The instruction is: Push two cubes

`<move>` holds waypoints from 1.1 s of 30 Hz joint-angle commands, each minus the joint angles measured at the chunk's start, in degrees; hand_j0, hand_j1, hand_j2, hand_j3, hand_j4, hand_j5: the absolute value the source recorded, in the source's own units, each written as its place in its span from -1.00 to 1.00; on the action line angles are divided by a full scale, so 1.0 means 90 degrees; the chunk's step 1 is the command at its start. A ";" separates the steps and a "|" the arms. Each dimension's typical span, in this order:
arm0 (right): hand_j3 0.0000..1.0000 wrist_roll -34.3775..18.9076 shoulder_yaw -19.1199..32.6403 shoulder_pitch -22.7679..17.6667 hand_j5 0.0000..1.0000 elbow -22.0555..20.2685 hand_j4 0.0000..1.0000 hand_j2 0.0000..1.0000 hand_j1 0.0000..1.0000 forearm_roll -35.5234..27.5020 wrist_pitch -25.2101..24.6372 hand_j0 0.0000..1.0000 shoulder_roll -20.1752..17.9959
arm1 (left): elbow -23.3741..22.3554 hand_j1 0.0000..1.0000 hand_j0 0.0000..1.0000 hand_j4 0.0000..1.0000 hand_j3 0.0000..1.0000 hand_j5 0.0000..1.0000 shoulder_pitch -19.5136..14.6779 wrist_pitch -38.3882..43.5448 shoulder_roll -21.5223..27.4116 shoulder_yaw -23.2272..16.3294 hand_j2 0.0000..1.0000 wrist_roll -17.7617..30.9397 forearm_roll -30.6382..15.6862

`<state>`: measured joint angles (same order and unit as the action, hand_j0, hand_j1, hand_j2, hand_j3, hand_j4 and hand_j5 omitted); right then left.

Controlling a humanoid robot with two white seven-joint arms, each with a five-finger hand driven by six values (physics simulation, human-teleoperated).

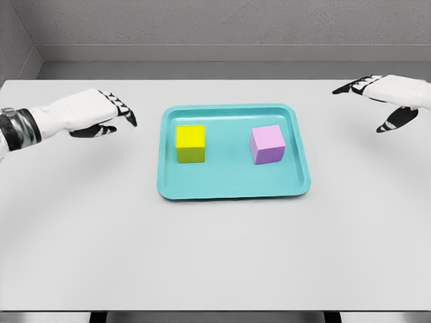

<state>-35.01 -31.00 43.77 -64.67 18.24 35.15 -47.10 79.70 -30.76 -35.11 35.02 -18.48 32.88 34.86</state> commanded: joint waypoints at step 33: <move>-0.79 0.0001 -0.1839 0.0674 -0.79 -0.0011 -0.79 -0.79 -0.79 0.0551 -0.0016 -0.79 0.0721 | -0.1043 0.14 0.14 0.14 0.14 0.14 -0.0518 0.0012 -0.0835 -0.0554 0.14 0.0106 0.0101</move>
<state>-35.01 -47.09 49.83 -64.87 22.88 35.14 -41.34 70.43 -35.42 -35.15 27.68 -22.95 33.86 36.07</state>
